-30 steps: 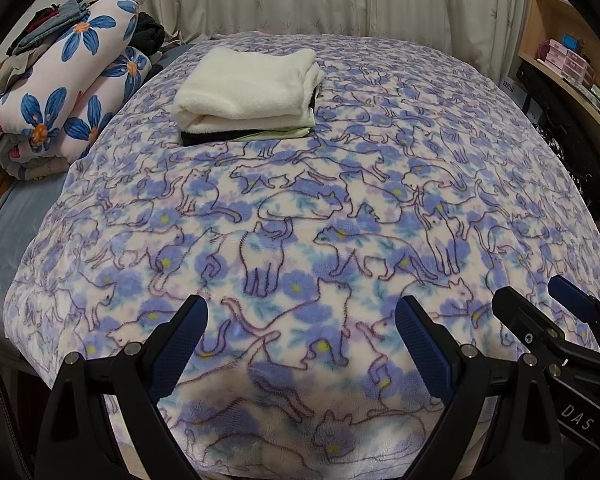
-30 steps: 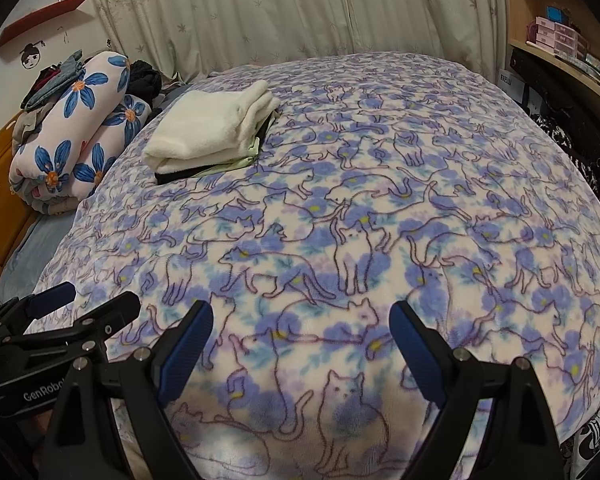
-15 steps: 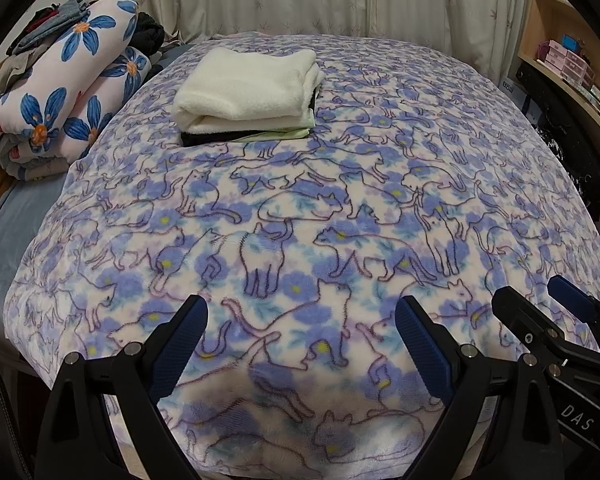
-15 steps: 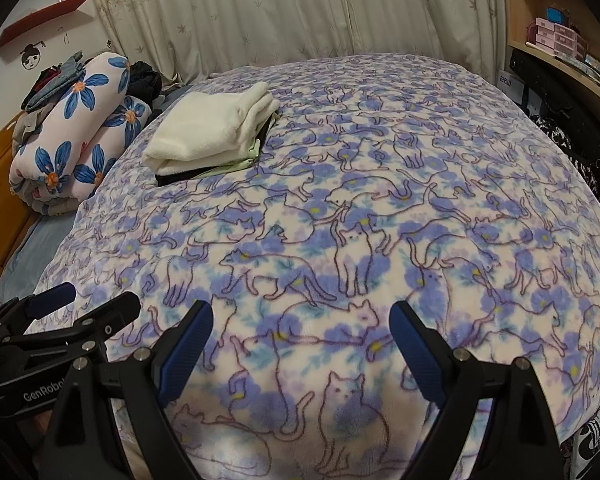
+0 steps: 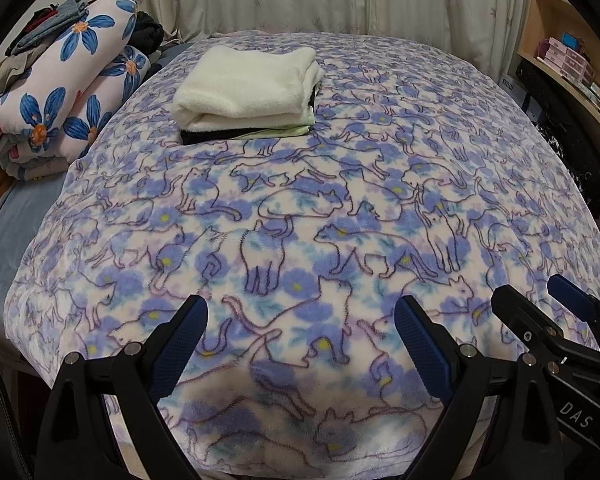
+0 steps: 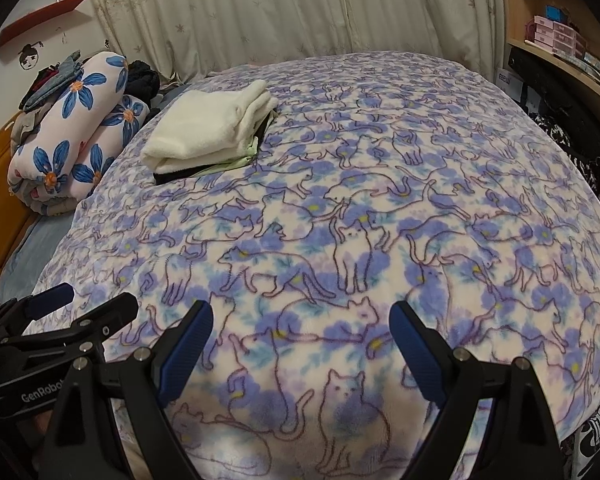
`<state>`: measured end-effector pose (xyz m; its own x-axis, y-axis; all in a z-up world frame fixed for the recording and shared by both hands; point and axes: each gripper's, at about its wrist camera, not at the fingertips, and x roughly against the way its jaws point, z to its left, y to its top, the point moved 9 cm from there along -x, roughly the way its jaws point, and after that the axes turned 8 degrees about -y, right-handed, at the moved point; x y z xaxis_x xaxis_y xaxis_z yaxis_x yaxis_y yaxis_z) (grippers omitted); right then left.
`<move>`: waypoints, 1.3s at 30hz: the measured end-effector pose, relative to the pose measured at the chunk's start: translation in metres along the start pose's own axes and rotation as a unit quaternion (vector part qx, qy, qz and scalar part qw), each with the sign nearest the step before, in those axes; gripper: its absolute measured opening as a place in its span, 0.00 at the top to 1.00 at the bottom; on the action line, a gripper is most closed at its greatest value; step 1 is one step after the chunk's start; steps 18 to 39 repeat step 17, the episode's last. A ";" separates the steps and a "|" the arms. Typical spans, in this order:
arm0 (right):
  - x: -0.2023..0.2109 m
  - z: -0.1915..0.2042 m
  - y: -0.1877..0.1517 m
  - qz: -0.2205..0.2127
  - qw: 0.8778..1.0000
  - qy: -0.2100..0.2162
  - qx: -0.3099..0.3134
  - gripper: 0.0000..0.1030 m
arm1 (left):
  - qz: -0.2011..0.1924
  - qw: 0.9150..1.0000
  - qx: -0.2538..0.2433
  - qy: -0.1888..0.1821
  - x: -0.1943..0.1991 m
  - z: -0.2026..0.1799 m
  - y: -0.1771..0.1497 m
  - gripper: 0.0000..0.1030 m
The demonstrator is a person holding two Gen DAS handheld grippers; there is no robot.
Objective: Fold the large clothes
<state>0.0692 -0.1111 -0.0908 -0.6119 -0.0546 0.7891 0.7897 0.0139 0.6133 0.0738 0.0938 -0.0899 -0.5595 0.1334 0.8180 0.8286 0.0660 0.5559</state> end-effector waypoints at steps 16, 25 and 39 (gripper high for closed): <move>0.000 0.000 0.000 0.000 1.000 0.000 0.000 0.13 | 0.001 1.000 -0.001 0.002 0.000 0.000 -0.001 0.10; 0.000 0.000 0.000 0.000 1.000 -0.001 0.001 0.13 | 0.002 1.000 -0.001 0.002 0.000 0.001 -0.002 0.10; 0.000 0.000 0.000 0.000 1.000 -0.001 0.001 0.13 | 0.002 1.000 -0.001 0.002 0.000 0.001 -0.002 0.10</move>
